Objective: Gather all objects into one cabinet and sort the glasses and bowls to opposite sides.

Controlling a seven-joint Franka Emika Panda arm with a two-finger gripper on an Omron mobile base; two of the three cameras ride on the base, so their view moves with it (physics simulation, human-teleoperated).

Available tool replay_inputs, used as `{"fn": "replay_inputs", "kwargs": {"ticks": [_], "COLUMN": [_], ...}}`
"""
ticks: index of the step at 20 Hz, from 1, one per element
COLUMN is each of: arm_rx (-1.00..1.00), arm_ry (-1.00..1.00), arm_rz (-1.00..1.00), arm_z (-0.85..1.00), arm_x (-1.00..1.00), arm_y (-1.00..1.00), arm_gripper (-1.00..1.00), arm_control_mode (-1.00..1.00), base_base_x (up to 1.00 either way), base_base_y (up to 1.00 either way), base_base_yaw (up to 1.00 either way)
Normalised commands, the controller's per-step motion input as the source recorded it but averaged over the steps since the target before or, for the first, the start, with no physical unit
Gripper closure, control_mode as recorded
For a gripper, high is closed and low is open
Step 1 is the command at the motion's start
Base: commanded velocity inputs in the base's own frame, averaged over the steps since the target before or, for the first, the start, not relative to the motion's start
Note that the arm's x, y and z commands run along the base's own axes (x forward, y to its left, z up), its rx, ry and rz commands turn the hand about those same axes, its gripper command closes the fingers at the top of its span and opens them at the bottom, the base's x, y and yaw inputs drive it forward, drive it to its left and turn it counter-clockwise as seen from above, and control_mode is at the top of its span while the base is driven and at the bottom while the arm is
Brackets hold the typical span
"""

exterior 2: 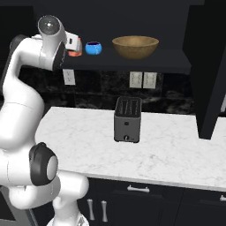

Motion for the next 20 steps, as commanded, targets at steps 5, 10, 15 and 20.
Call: {"fn": "replay_inputs", "kwargs": {"ticks": [5, 10, 15, 20], "arm_rx": [0.00, 0.00, 0.00, 0.00], "arm_ry": [0.00, 0.00, 0.00, 0.00], "arm_rz": [0.00, 0.00, 0.00, 0.00], "arm_z": [-0.09, -0.11, -0.06, -0.04], "arm_x": [0.19, 0.25, 0.33, 0.27], "arm_y": [0.00, 0.00, 0.00, 0.00], "arm_gripper": [-1.00, -1.00, -1.00, -1.00], "arm_control_mode": [-1.00, -1.00, -1.00, -1.00], "base_base_x": [0.00, 0.00, 0.00, 0.00], "base_base_y": [0.00, 0.00, 0.00, 0.00], "base_base_yaw": [0.00, 0.00, 0.00, 0.00]}}
